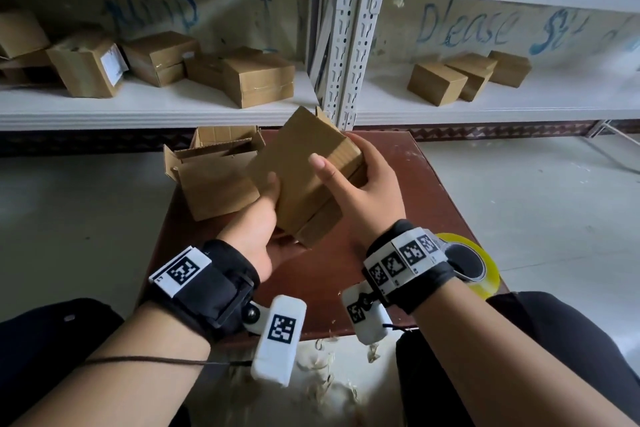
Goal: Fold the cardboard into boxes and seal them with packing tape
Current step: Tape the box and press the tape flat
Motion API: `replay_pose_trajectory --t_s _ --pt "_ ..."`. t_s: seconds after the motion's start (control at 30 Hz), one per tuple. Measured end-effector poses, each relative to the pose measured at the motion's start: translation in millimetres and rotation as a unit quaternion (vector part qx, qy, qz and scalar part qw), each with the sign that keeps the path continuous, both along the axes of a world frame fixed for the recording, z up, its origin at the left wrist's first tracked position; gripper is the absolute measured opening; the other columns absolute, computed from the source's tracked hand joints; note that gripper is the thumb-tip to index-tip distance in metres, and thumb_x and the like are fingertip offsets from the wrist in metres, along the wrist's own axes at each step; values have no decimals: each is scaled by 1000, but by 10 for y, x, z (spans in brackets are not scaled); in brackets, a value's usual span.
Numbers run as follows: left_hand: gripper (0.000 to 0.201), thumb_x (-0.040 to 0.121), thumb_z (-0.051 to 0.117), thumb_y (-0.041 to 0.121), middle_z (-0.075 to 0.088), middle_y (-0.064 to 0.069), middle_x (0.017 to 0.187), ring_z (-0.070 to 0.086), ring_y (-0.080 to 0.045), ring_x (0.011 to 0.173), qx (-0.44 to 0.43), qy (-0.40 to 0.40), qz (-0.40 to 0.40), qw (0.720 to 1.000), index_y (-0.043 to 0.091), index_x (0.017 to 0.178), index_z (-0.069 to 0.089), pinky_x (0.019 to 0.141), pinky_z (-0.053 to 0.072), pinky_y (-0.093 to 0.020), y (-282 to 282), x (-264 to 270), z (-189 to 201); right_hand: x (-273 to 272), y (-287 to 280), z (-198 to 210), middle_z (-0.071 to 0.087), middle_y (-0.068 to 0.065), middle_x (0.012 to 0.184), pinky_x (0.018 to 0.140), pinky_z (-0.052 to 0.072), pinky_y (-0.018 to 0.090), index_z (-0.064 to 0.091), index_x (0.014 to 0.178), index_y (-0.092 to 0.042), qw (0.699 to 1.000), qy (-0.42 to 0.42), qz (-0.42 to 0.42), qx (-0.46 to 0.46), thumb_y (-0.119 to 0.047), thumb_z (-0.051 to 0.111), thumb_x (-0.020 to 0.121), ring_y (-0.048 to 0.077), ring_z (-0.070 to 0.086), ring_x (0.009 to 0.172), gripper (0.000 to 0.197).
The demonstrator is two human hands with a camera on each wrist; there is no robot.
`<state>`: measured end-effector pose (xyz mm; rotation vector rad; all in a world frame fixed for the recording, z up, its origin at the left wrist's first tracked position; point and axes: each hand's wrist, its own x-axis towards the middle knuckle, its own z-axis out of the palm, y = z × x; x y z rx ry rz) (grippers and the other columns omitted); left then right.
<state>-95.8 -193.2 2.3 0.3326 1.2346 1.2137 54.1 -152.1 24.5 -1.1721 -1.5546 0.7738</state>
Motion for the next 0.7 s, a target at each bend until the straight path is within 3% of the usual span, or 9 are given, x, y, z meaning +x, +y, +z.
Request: replay_pose_trajectory --t_s 0.07,0.17,0.27,0.3,0.37,0.43,0.5,0.6,0.7 --pt "52 91 56 68 79 -6 107 75 -29 102 27 22 -2 999 27 121 68 85 61 -56 24 -36 36 -5 6 5 72 -9 125 103 54 39 61 139 -27 1000 15 2 -19 -75 74 76 5 66 119 81" --pt "43 92 61 63 78 2 112 75 -25 102 66 84 20 994 29 118 69 84 62 -56 35 -66 67 -41 31 -84 72 -6 127 105 54 44 60 140 -27 997 50 23 -59 -64 72 84 9 67 119 69" --pt "31 94 67 49 76 1 116 74 -24 107 131 107 52 984 27 116 70 82 62 -55 28 -82 93 -61 67 -168 64 1 143 111 49 48 58 143 -24 989 97 28 -103 -80 71 74 16 60 133 90" --pt "25 95 68 44 76 1 115 73 -23 109 147 115 57 981 27 114 71 84 62 -54 27 -103 95 -57 63 -177 66 1 140 110 50 47 61 141 -22 988 104 31 -109 -78 72 75 16 62 130 87" --pt "23 94 72 42 77 3 112 73 -22 109 181 151 62 970 27 112 73 89 60 -56 31 -168 114 -55 47 -180 76 1 120 101 57 48 68 128 -17 986 112 47 -114 -59 75 86 16 72 113 60" --pt "34 85 77 53 77 4 112 73 -24 108 236 245 53 939 34 114 73 94 57 -60 44 -256 138 -42 32 -202 79 2 109 97 59 49 70 121 -15 981 131 69 -128 -49 77 88 18 75 104 47" --pt "42 78 80 55 77 5 114 73 -28 108 280 309 43 908 42 116 72 94 55 -63 43 -321 179 -47 -4 -193 79 4 111 97 59 50 68 123 -13 975 158 80 -135 -44 79 87 21 76 105 49" --pt "60 73 87 41 76 -1 119 71 -29 115 330 275 52 902 30 130 70 101 53 -59 29 -381 253 -31 0 -126 78 5 115 97 59 51 65 123 -11 979 152 86 -104 -33 84 84 23 74 108 49" --pt "79 69 92 39 73 -2 127 66 -24 125 351 272 39 895 20 140 63 111 47 -53 34 -455 285 39 11 -30 79 4 111 92 61 45 67 120 -10 983 134 97 -83 -22 90 80 21 76 105 47"
